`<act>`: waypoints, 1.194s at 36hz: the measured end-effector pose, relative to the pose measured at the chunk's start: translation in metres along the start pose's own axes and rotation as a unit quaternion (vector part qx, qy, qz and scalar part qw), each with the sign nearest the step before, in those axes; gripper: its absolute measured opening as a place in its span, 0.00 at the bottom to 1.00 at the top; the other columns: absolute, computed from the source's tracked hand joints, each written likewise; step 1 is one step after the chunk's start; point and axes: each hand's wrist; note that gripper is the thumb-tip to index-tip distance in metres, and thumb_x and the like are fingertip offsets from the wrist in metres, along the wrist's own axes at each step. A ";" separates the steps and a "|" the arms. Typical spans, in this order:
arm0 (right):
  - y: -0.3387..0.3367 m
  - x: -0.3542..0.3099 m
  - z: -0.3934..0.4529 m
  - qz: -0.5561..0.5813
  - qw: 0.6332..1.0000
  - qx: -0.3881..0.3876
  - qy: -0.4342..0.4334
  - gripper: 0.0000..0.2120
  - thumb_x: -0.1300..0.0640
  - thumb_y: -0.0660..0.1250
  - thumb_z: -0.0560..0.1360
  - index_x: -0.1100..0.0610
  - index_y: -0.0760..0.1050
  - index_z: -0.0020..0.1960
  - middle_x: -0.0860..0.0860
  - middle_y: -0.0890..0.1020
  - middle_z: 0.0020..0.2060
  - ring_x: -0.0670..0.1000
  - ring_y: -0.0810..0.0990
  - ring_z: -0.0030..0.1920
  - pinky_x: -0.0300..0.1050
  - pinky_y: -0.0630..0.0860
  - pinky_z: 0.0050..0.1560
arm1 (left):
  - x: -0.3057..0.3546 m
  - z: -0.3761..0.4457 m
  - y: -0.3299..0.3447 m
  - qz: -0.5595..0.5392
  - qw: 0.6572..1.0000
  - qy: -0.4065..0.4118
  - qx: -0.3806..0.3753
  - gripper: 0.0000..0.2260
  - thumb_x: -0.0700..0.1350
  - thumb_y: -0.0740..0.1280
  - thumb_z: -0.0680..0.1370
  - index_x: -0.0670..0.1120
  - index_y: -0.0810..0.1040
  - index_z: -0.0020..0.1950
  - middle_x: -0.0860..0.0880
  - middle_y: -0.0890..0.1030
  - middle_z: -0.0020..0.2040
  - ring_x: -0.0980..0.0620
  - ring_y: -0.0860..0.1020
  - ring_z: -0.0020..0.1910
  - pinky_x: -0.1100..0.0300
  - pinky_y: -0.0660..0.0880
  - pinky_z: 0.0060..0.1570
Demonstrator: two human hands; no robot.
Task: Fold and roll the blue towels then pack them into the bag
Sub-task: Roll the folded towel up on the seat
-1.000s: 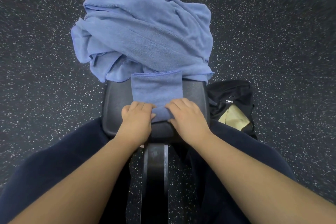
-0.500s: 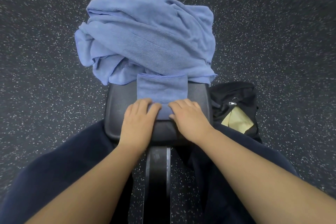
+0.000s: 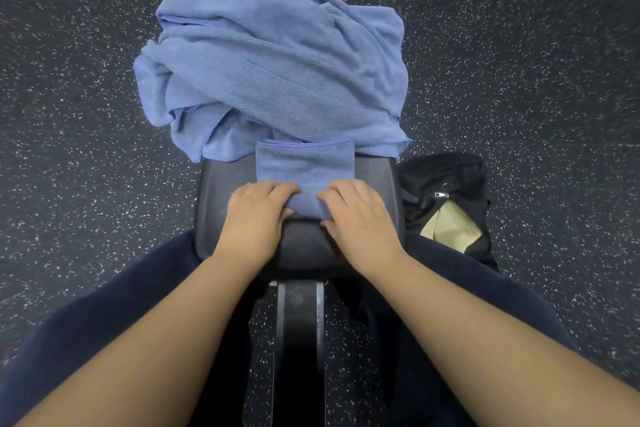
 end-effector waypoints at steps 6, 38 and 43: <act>0.005 0.005 0.005 0.014 0.999 0.009 0.043 0.21 0.60 0.79 0.59 0.56 0.81 0.50 0.53 0.80 0.45 0.57 0.79 0.46 0.47 0.75 0.47 | 0.006 -0.005 0.015 0.036 0.996 -0.038 0.077 0.14 0.44 0.58 0.76 0.50 0.80 0.56 0.46 0.79 0.50 0.44 0.73 0.55 0.46 0.54 0.63; -0.002 0.002 0.005 0.010 0.998 0.050 0.047 0.04 0.60 0.66 0.70 0.54 0.78 0.44 0.52 0.77 0.39 0.57 0.75 0.39 0.46 0.70 0.35 | 0.004 -0.004 0.009 0.061 0.996 0.015 0.056 0.14 0.56 0.59 0.74 0.53 0.78 0.54 0.53 0.80 0.48 0.53 0.67 0.51 0.54 0.56 0.47; -0.009 -0.003 0.001 0.006 0.999 0.018 0.045 0.14 0.48 0.61 0.70 0.56 0.79 0.46 0.52 0.78 0.43 0.56 0.77 0.43 0.48 0.74 0.40 | 0.001 0.002 0.008 0.057 0.997 0.001 0.048 0.18 0.58 0.54 0.76 0.54 0.79 0.55 0.53 0.80 0.50 0.53 0.65 0.54 0.53 0.54 0.50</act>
Point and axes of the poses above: each hand's wrist, its own z-axis towards the middle knuckle, its own y-axis out of the palm, x = y × z
